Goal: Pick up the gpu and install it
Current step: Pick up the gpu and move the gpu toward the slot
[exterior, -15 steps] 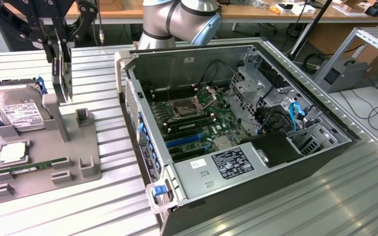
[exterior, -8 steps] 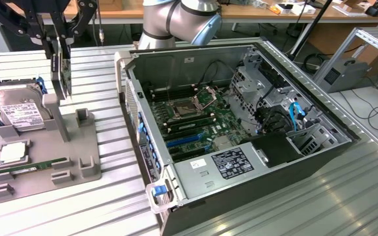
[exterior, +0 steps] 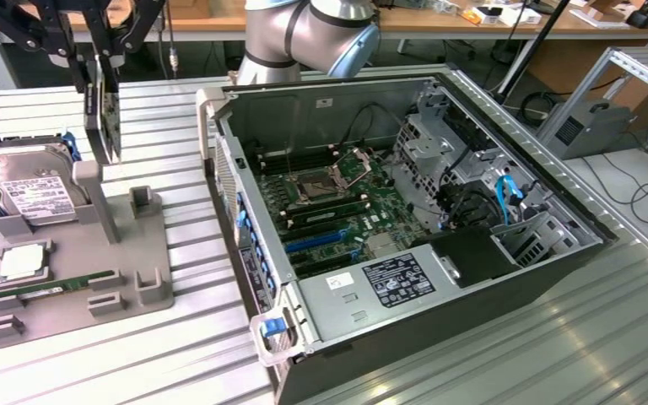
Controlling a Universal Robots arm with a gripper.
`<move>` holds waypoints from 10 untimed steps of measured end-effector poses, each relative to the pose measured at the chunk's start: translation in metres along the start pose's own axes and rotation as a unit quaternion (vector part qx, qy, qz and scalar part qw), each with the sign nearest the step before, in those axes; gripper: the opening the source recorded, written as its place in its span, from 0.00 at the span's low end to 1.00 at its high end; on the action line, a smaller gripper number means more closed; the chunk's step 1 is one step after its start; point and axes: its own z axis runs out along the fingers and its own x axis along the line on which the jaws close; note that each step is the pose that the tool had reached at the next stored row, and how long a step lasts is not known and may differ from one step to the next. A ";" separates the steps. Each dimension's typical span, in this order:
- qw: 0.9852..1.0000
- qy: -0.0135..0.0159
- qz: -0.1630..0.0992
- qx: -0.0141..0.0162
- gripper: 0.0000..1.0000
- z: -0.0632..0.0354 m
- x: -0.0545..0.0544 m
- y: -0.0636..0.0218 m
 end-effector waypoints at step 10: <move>1.000 0.000 0.000 -0.003 0.27 -0.0105 0.000 0.0012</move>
